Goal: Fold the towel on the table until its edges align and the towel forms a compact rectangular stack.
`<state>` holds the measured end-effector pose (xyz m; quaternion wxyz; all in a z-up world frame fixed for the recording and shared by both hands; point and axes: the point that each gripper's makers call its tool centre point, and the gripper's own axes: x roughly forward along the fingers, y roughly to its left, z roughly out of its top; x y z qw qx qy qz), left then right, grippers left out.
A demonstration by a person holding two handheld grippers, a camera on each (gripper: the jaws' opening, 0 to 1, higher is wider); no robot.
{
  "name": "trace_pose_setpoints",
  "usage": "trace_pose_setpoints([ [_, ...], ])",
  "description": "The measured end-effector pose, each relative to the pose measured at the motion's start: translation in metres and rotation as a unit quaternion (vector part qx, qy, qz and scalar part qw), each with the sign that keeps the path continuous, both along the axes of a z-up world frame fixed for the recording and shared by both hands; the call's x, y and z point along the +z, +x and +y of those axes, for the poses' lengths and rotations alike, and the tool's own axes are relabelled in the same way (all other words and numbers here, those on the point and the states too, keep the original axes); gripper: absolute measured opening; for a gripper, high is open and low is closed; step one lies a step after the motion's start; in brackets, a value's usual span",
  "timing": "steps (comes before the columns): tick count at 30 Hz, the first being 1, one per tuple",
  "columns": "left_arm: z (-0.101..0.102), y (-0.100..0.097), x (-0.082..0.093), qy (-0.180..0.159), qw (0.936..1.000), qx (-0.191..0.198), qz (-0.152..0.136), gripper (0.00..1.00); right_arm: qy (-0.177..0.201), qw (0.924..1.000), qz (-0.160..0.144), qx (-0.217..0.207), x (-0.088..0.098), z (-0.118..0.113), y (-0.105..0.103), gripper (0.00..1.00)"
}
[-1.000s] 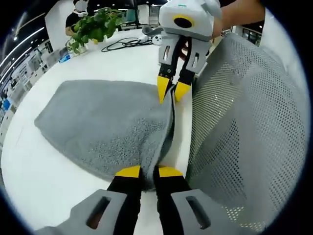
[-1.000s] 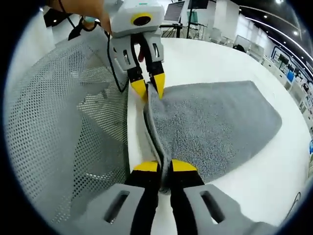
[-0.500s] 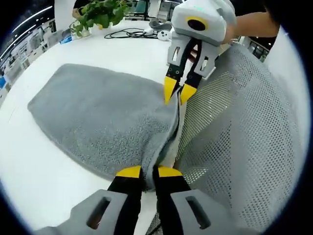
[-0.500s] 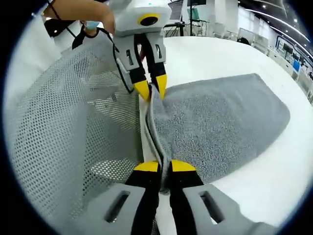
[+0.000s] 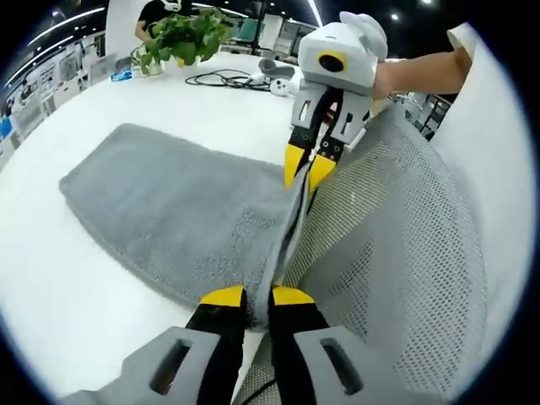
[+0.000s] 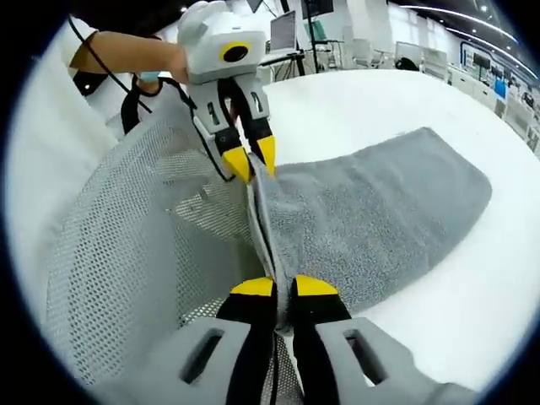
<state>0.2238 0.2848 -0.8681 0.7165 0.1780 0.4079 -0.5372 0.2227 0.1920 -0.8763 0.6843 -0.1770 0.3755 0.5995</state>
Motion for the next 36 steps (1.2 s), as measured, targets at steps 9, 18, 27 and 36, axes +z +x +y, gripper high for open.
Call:
trace_pose_setpoints([
  [9, 0.000, 0.001, 0.032, -0.036, 0.9994, 0.004, -0.002, 0.09, 0.029, 0.9990, 0.035, 0.005, 0.023, 0.001, -0.004, 0.04],
  [18, 0.002, 0.003, 0.069, -0.086, 0.9960, 0.014, -0.022, 0.09, 0.063, 0.9962, 0.059, 0.008, 0.062, 0.006, -0.016, 0.04],
  [27, 0.000, 0.024, 0.089, -0.102, 0.9935, 0.025, -0.045, 0.09, 0.080, 0.9964, 0.016, -0.023, 0.089, 0.005, 0.016, 0.04],
  [36, -0.005, 0.068, 0.107, -0.127, 0.9860, 0.047, -0.098, 0.09, 0.092, 0.9921, -0.024, -0.081, 0.110, 0.002, 0.053, 0.04],
])
